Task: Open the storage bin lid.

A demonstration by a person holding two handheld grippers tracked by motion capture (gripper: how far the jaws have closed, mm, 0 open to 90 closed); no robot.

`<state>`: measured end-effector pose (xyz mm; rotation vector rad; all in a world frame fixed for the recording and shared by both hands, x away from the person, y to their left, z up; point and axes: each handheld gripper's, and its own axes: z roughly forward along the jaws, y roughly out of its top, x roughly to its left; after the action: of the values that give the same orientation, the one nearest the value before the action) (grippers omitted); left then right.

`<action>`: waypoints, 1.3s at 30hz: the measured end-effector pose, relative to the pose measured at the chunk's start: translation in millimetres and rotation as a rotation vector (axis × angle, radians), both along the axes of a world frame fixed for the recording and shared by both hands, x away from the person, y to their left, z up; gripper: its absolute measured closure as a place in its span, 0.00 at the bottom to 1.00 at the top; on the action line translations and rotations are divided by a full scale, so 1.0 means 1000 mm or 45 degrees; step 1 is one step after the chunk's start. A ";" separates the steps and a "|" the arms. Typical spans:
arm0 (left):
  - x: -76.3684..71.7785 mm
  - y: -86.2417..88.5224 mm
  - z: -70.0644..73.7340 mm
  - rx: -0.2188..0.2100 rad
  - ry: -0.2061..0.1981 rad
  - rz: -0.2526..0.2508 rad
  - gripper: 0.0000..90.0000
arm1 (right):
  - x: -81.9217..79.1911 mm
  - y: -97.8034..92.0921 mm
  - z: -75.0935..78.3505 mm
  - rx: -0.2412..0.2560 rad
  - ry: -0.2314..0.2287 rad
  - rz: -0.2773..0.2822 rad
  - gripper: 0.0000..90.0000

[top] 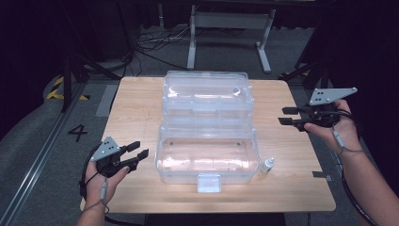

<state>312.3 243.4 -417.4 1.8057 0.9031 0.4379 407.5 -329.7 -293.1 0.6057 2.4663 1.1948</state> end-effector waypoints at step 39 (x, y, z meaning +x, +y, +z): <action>-0.008 0.008 -0.007 0.031 0.040 0.035 0.57 | -0.009 0.055 -0.045 -0.644 0.338 0.258 0.63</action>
<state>304.2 251.8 -423.9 1.8289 0.9487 0.4407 398.3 -275.2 -338.0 0.3938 2.9552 0.5265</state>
